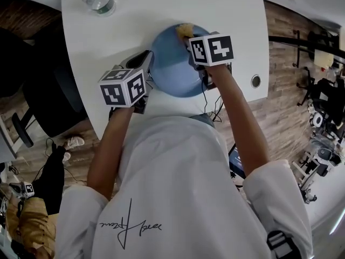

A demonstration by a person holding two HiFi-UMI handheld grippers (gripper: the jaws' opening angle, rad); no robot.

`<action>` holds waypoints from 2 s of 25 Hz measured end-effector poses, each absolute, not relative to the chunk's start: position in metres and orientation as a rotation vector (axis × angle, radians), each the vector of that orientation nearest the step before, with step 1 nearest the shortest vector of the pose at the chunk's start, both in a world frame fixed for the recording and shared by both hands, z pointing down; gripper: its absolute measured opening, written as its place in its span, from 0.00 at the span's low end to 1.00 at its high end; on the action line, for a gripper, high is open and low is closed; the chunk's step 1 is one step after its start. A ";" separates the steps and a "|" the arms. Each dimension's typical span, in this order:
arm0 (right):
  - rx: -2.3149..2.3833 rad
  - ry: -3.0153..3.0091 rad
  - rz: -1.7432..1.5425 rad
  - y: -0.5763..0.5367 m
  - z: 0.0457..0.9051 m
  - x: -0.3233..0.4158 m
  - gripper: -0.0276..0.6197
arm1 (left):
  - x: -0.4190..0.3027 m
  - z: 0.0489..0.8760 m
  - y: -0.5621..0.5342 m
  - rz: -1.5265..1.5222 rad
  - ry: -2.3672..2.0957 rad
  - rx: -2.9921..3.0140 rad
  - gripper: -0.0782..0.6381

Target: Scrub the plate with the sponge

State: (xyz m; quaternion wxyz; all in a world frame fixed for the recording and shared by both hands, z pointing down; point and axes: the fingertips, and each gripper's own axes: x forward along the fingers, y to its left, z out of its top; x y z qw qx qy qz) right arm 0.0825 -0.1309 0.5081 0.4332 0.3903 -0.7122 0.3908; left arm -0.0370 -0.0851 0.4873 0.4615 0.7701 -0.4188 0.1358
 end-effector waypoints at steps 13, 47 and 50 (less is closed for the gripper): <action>0.932 -1.799 0.940 -0.125 0.510 0.061 0.11 | -0.040 0.489 -0.085 0.305 -1.007 1.881 0.14; 0.636 -1.942 0.974 -0.060 0.511 0.006 0.11 | -0.040 0.492 -0.087 0.272 -1.018 1.832 0.14; 0.629 -1.938 1.018 -0.051 0.512 0.006 0.11 | -0.040 0.491 -0.088 0.261 -1.020 1.833 0.14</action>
